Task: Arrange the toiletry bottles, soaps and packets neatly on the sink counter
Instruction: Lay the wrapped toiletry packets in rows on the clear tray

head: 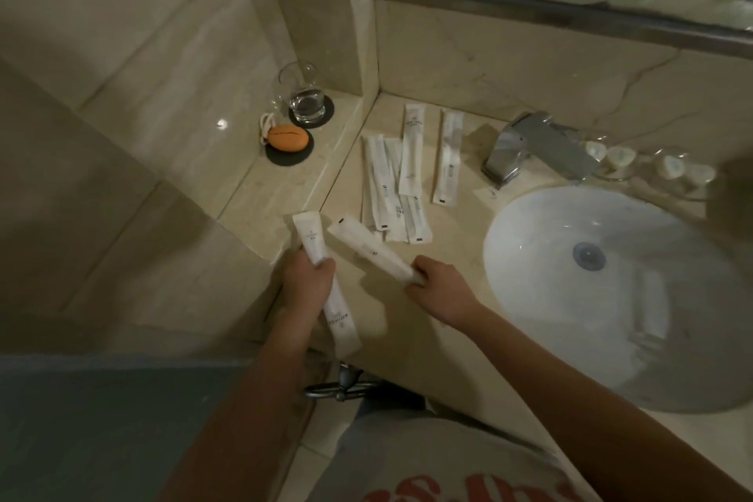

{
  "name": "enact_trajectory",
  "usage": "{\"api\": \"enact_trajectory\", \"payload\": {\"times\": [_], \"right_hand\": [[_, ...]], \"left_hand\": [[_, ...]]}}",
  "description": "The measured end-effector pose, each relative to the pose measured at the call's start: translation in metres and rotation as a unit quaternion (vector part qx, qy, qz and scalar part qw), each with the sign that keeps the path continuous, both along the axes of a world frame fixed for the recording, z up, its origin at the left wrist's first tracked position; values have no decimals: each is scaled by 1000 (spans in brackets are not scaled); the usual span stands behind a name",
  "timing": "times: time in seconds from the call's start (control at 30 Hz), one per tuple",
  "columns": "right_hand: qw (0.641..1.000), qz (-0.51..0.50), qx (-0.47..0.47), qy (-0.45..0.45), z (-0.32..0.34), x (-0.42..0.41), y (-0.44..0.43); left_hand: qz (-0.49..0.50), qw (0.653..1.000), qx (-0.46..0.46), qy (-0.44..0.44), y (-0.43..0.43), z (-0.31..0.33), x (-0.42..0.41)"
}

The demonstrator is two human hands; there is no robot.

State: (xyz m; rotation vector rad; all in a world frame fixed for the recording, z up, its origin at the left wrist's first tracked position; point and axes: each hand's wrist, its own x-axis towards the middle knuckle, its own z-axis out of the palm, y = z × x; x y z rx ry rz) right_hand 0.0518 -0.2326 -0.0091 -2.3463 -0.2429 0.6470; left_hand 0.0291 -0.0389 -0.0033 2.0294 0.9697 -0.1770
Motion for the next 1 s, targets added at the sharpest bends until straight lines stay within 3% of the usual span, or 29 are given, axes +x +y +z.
{"api": "enact_trajectory", "payload": {"times": [0.27, 0.4, 0.5, 0.6, 0.67, 0.73, 0.87, 1.0], "right_hand": [[993, -117, 7, -30, 27, -1, -94], [992, -124, -26, -16, 34, -4, -159], [991, -134, -23, 4, 43, -9, -205], [987, -158, -4, 15, 51, -15, -248], [986, -164, 0, 5, 57, -18, -272], [986, -164, 5, 6, 65, -19, -297], [962, -247, 121, 6, 77, -23, -345], [866, -411, 276, -76, 75, -33, -382]], "left_hand": [[-61, 988, -47, -137, -92, 42, 18], [-229, 960, -14, -160, -158, 61, 35], [-422, 896, 18, -140, -210, 74, 47], [-588, 789, 151, -91, -259, 79, 58], [-639, 734, 215, -87, -286, 80, 65], [-655, 710, 241, -93, -310, 77, 70], [-646, 741, 170, -63, -342, 67, 77], [-589, 807, 31, -18, -361, 54, 80]]}}
